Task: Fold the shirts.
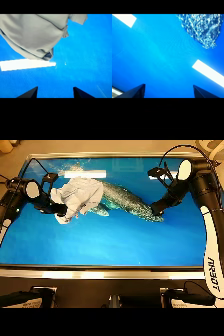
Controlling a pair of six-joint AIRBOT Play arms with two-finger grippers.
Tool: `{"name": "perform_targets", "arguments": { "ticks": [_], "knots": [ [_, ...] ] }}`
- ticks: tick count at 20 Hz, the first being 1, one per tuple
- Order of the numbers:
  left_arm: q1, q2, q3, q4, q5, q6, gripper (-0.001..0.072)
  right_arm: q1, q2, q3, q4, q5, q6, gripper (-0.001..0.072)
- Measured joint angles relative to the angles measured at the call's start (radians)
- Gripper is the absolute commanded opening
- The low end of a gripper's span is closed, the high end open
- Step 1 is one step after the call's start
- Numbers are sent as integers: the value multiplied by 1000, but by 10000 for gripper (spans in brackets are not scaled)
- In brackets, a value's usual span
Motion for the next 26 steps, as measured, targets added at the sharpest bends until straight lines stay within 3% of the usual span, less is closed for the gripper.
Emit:
{"name": "perform_targets", "arguments": {
  "ticks": [5, 13, 19, 23, 24, 25, 26],
  "knots": [
    [0, 0, 0, 0, 32, 0, 541, 0, 0, 0, 0, -2, 0, 630],
    [33, -37, 26, -48, 294, -21, 551, 0, -1, 0, -3, -159, -39, 629],
    [293, -275, 125, -214, 107, -172, 552, 0, -1, 0, -2, -234, -56, 629],
    [350, -378, 140, -314, 95, -201, 547, 0, -1, 0, 5, -221, -72, 630],
    [349, -396, 142, -327, 111, -202, 517, 0, 0, 0, 5, -218, -76, 630],
    [343, -414, 142, -344, 132, -204, 377, 0, 2, 0, 6, -214, -79, 630],
    [337, -426, 143, -356, 151, -204, 36, 0, 8, 0, 6, -215, -80, 630]
  ]
}}
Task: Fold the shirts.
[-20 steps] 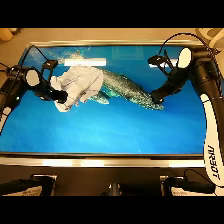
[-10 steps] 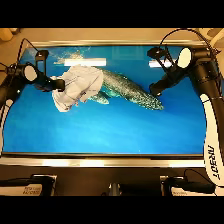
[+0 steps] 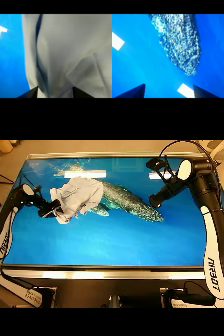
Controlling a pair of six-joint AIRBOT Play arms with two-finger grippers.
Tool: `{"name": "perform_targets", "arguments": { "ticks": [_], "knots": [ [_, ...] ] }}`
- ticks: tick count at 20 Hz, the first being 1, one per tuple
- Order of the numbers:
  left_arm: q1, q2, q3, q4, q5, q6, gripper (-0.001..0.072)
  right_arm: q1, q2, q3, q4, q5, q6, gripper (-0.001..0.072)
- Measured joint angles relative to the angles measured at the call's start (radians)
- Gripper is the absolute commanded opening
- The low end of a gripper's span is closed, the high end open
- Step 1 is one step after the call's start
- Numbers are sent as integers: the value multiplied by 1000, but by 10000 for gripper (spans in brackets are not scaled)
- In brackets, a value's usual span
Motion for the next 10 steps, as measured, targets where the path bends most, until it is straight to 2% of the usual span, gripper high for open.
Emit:
{"name": "perform_targets", "arguments": {
  "ticks": [2, 4, 10],
  "knots": [
    [-10, -13, 5, -33, 40, 7, 26, 0, 25, 0, -3, 0, -2, 630],
    [-23, -12, 31, -103, 70, 70, 26, 0, 66, 0, -34, -28, -6, 630],
    [-117, 158, 275, -425, 113, 434, 26, 0, 272, 0, -235, -216, 26, 632]
  ]
}}
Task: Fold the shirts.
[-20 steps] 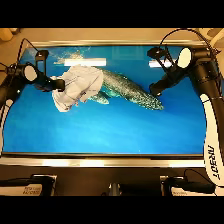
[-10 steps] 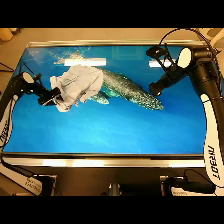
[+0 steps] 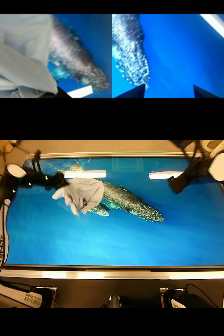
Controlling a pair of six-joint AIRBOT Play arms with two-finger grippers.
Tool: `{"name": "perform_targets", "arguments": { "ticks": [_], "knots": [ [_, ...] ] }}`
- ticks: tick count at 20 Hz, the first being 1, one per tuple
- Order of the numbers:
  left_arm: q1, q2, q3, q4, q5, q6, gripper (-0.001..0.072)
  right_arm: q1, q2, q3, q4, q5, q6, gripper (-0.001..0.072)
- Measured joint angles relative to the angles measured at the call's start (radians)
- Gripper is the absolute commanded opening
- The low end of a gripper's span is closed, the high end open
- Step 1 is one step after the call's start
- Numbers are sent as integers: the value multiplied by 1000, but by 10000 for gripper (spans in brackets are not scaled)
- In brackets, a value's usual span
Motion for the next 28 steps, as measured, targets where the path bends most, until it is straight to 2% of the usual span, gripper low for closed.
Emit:
{"name": "perform_targets", "arguments": {
  "ticks": [4, 7, 10, 13, 16, 20, 21, 22, 28],
  "knots": [
    [-151, 188, 151, -89, 100, 106, 26, 0, 164, 0, -134, -151, 81, 630],
    [-253, 297, 185, -52, 166, 118, 26, 0, 266, 1, -181, -214, 107, 630],
    [-336, 351, 151, 92, 129, 27, 26, 0, 318, 1, -193, -181, 117, 630],
    [-406, 366, -23, 225, 55, -53, 26, 0, 293, -4, -177, -29, 122, 629],
    [-478, 368, -329, 285, 82, -89, 26, 0, 201, -66, -91, 130, 107, 631],
    [-521, 364, -677, 319, 128, -127, 27, 0, 50, -270, 96, 178, 56, 632],
    [-526, 366, -722, 326, 123, -128, 27, 0, 11, -320, 151, 171, 35, 637],
    [-529, 372, -755, 337, 117, -126, 27, -1, -32, -368, 221, 163, 11, 683],
    [-536, 425, -831, 394, 91, -103, 27, -2, -267, -476, 526, 134, -103, 691]
  ]
}}
